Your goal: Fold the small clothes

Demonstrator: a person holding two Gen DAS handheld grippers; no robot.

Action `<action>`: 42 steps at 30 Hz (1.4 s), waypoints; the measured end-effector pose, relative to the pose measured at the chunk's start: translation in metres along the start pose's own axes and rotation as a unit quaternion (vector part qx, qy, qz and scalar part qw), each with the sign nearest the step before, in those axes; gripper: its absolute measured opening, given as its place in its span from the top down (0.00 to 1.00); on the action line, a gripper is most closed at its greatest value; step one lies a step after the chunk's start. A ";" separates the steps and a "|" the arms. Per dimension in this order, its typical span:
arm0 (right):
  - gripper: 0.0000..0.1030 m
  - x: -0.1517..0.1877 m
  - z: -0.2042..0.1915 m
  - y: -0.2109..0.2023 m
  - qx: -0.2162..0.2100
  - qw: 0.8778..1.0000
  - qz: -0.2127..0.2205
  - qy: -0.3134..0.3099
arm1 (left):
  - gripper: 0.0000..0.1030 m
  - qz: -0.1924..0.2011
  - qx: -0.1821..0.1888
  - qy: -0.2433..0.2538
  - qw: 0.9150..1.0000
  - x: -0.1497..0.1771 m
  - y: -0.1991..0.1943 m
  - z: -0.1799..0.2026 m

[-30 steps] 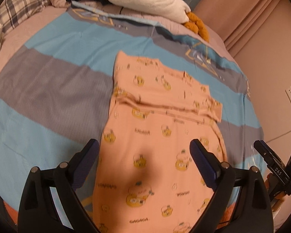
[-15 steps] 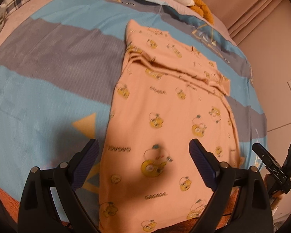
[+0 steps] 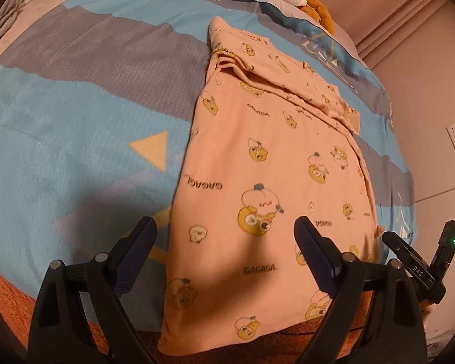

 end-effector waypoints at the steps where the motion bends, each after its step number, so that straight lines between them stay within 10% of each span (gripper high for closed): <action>1: 0.18 0.003 0.001 0.000 0.000 1.000 -0.001 0.003 | 0.11 0.000 0.000 -0.002 1.000 0.002 0.000 -0.002; 26: 0.23 0.058 0.018 -0.005 -0.001 0.997 -0.039 0.068 | 0.24 -0.049 0.056 0.030 0.997 0.051 -0.005 -0.002; 42: 0.58 0.075 0.006 -0.006 -0.005 0.996 -0.078 0.050 | 0.58 -0.084 0.060 0.062 0.993 0.070 -0.003 -0.005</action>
Point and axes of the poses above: each gripper's, at about its wrist camera, not at the fingertips, and y roughly the way its jaws point, z to its right, x to its underside, the point moved 6 cm from there along y, roughly the way its jaws point, and after that the axes turned 11 degrees about -x, right-handed, at the moved point
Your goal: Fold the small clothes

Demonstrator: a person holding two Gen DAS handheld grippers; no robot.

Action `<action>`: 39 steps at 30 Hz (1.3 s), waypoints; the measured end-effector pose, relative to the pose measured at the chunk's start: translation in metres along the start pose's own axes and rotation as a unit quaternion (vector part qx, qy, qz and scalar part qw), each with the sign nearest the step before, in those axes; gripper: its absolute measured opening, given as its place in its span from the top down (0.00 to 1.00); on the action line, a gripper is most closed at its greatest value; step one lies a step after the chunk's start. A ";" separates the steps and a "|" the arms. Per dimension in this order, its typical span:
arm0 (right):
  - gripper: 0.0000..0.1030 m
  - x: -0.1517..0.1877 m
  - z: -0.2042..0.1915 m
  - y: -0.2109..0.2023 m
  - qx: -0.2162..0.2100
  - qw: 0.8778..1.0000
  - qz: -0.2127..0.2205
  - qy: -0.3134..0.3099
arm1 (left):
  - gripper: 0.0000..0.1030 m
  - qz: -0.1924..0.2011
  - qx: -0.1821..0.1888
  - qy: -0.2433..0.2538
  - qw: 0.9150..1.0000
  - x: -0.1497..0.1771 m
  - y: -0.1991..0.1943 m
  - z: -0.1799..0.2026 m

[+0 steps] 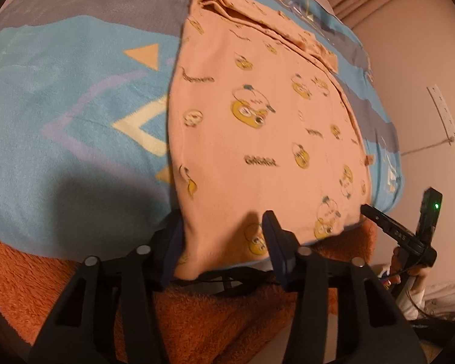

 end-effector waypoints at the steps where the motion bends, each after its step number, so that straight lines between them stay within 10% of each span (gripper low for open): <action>1: 0.62 0.000 -0.002 0.001 -0.006 1.000 -0.003 0.001 | 0.70 -0.003 0.001 0.002 1.000 0.001 0.001 0.000; 5: 0.88 -0.003 -0.012 0.003 -0.037 0.999 -0.010 -0.004 | 0.92 -0.004 0.000 -0.008 1.000 0.001 0.003 0.000; 18: 0.90 -0.065 -0.045 -0.015 -0.146 0.987 0.059 -0.024 | 0.94 0.046 0.116 -0.056 0.991 -0.045 -0.028 0.019; 39: 0.88 -0.170 -0.006 0.043 -0.127 0.985 0.102 0.058 | 0.84 0.086 0.065 -0.133 0.985 -0.160 0.006 -0.019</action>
Point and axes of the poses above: each gripper's, at about its wrist camera, not at the fingertips, and y roughly the way its jaws point, z to its right, x to its underside, the point moved 6 cm from there along y, roughly the way its jaws point, and after that the axes turned 11 degrees about -x, right-handed, at the moved point
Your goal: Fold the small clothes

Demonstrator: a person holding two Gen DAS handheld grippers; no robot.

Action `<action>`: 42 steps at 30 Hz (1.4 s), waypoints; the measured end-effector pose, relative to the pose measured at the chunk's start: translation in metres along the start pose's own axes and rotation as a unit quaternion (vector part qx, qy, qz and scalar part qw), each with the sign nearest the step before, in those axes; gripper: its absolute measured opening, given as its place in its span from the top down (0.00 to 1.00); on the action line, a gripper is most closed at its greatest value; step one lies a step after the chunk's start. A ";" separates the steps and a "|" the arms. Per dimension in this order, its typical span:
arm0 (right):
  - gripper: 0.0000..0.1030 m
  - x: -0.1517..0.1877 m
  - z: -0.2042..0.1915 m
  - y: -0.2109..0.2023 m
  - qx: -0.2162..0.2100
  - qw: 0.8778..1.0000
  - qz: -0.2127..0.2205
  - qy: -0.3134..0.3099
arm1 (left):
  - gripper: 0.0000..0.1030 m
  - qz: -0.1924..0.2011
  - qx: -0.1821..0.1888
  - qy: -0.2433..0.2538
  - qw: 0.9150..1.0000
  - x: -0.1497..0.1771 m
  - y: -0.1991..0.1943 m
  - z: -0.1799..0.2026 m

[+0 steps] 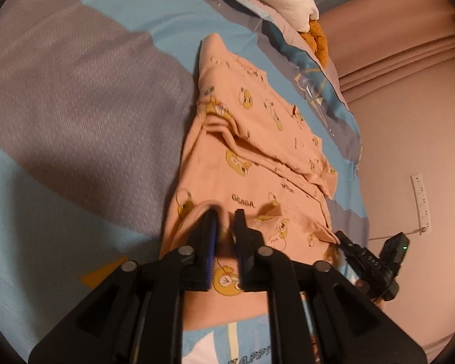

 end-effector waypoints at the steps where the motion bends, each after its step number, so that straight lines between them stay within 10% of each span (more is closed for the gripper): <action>1: 0.85 -0.003 0.001 -0.003 0.006 1.000 0.008 -0.004 | 0.75 0.008 -0.006 0.005 1.000 -0.001 -0.003 0.000; 4: 0.58 -0.013 0.004 -0.019 0.040 0.998 0.043 -0.016 | 0.71 0.055 -0.037 0.033 0.997 -0.008 -0.023 0.003; 28: 0.57 -0.006 0.003 0.016 0.096 0.991 -0.013 -0.092 | 0.61 0.066 -0.128 0.128 0.981 -0.008 0.006 0.011; 36: 0.87 -0.008 0.011 0.020 0.097 0.992 -0.007 -0.083 | 0.63 0.067 -0.119 0.125 0.983 0.013 -0.023 0.002; 42: 0.91 -0.008 0.009 0.017 0.103 0.991 0.004 -0.083 | 0.61 0.074 -0.113 0.163 0.977 0.022 -0.023 0.019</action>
Point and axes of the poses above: each gripper's, at about its wrist camera, not at the fingertips, and y roughly the way its jaws point, z to its right, x to its underside, the point moved 6 cm from there along y, roughly the way its jaws point, and after that the axes turned 11 degrees about -x, right-handed, at the moved point
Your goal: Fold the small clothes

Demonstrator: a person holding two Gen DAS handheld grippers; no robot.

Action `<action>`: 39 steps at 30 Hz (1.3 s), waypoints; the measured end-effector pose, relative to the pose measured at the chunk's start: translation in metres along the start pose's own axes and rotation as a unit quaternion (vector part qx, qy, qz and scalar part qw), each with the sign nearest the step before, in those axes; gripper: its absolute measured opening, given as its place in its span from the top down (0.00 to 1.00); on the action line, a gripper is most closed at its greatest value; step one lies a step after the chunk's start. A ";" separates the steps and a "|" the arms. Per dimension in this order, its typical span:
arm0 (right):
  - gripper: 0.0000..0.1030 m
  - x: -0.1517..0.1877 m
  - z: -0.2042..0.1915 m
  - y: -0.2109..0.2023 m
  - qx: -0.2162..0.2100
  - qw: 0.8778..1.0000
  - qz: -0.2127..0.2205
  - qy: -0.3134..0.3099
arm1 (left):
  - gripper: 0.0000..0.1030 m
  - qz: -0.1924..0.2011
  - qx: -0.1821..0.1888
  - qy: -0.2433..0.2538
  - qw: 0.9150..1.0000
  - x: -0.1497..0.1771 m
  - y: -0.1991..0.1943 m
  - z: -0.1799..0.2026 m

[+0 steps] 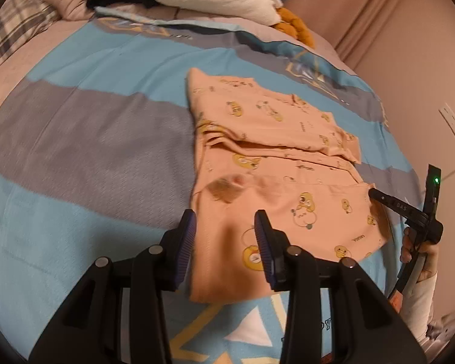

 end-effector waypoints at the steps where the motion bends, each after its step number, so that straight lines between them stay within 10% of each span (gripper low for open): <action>1: 0.91 0.000 0.000 0.000 0.001 1.000 0.000 -0.002 | 0.61 -0.001 -0.003 0.003 1.000 -0.001 0.004 0.001; 18: 0.91 0.000 -0.002 -0.003 0.004 1.000 0.009 -0.015 | 0.76 -0.012 -0.047 -0.007 0.999 -0.024 0.055 -0.010; 21: 0.93 0.000 -0.003 -0.004 0.005 1.000 0.012 -0.015 | 0.94 -0.019 -0.047 0.004 0.999 -0.022 0.055 -0.005; 39: 0.94 -0.009 -0.034 -0.052 -0.018 0.996 0.077 -0.045 | 0.97 0.078 -0.016 -0.031 0.996 -0.036 -0.023 0.014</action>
Point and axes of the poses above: each gripper's, at about its wrist camera, not at the fingertips, and y roughly the way its jaws point, z to its right, x to its underside, the point moved 6 cm from there along y, roughly the way its jaws point, and after that the axes turned 11 degrees about -x, right-handed, at the moved point
